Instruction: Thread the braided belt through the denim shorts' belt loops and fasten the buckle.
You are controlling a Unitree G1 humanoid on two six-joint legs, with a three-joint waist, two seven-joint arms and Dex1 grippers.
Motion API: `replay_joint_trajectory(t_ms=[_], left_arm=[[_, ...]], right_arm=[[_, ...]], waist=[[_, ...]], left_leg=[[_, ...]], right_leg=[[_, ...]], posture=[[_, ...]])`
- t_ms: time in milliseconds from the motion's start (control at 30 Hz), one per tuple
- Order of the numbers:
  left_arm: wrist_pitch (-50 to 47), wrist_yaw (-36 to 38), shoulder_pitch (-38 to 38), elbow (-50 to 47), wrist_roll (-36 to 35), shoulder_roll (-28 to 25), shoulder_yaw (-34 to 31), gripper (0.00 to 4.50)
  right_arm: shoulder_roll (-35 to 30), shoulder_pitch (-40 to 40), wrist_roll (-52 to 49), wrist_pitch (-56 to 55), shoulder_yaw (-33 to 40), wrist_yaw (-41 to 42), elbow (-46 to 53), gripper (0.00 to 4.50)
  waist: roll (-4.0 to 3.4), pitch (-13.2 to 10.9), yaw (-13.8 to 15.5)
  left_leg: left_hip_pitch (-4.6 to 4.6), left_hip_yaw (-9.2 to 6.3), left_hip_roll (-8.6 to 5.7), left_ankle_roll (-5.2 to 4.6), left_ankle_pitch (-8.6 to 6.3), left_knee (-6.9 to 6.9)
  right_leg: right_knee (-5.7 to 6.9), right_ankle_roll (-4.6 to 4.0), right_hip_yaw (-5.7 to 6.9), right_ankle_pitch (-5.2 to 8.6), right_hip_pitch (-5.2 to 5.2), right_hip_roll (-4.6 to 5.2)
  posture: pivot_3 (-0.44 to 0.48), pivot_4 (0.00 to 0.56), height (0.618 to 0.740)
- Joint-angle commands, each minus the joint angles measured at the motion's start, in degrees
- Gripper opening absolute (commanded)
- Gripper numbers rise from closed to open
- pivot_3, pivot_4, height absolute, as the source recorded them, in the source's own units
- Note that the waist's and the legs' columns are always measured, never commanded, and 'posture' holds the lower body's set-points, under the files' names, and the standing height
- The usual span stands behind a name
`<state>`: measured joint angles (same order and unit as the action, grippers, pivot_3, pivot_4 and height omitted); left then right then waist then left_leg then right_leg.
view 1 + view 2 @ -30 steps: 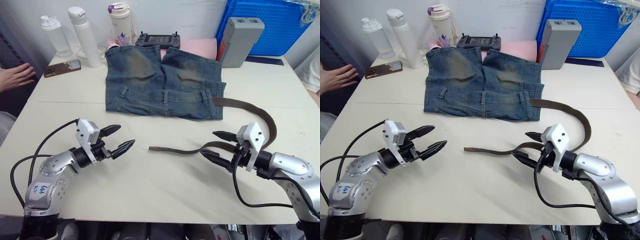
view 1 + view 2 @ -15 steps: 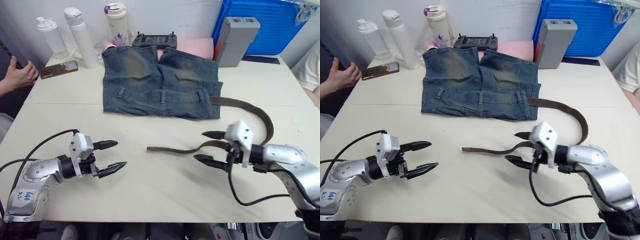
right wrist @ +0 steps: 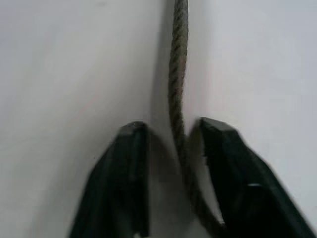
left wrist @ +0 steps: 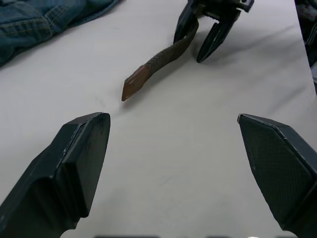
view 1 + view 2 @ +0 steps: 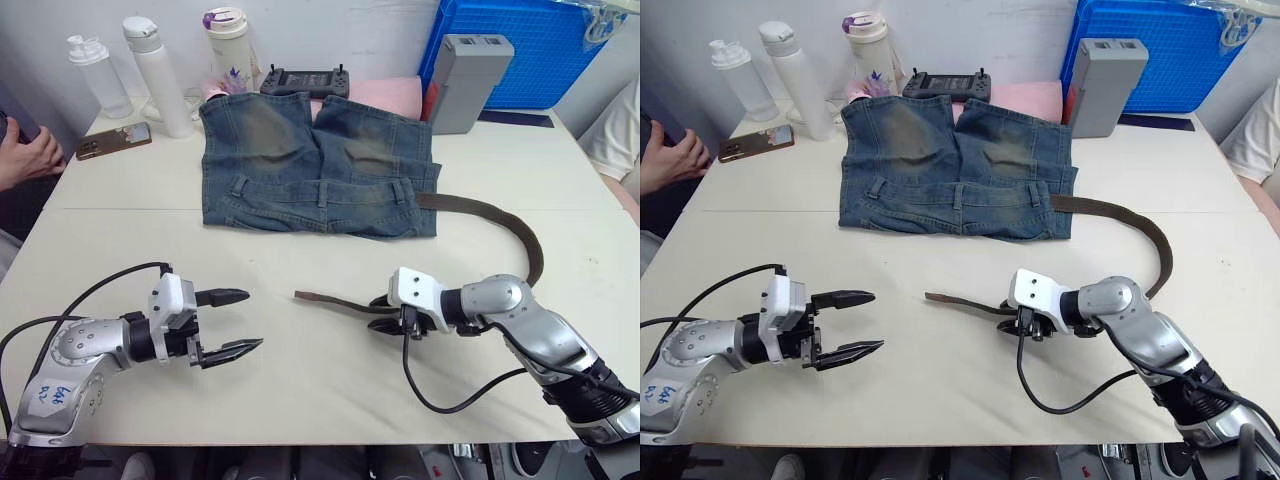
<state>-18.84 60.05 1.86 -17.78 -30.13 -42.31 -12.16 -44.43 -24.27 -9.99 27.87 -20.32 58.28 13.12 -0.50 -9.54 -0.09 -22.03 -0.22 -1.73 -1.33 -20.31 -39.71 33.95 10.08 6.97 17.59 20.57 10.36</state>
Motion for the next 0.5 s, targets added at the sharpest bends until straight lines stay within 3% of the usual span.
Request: replay_joint_trajectory(t_ms=[33,67,333,500], left_arm=[[-0.5,0.2,-1.6,-1.3,-2.0,-0.5,-0.8,4.50],[-0.6,0.6,-2.4,-1.2,-2.0,-0.5,-0.3,4.50],[-1.9,4.7,-14.2,4.1,-0.9,-0.4,5.8,4.50],[0.8,8.4,-19.4,10.7,1.3,-0.1,8.8,4.50]], right_arm=[[0.5,-0.2,2.1,1.7,-0.2,-1.1,0.0,0.31],[0.7,-0.6,2.3,1.5,-0.3,-1.1,0.1,0.03],[-1.8,-1.8,-1.0,-6.4,2.2,7.0,8.5,0.03],[-1.5,-4.1,-1.3,-5.3,2.2,8.2,10.7,0.03]], waist=[[0.00,0.0,0.0],[0.00,0.0,0.0],[-0.03,0.0,0.0],[-0.03,0.0,-0.1]], left_leg=[[0.00,0.00,0.00,0.00,0.00,-0.01],[0.00,0.00,0.00,0.00,0.00,-0.02],[-0.05,-0.04,-0.05,0.01,-0.01,0.00],[-0.05,-0.06,-0.06,0.01,-0.01,0.05]], right_leg=[[0.00,0.00,0.00,0.00,-0.01,0.00],[0.00,0.00,-0.01,0.00,-0.01,0.00],[0.01,0.00,0.01,0.00,0.05,0.00],[0.04,0.00,0.08,0.00,0.06,-0.01]], posture=[[0.000,0.150,0.714],[0.000,0.150,0.714],[0.000,0.150,0.714],[0.000,0.150,0.714]])
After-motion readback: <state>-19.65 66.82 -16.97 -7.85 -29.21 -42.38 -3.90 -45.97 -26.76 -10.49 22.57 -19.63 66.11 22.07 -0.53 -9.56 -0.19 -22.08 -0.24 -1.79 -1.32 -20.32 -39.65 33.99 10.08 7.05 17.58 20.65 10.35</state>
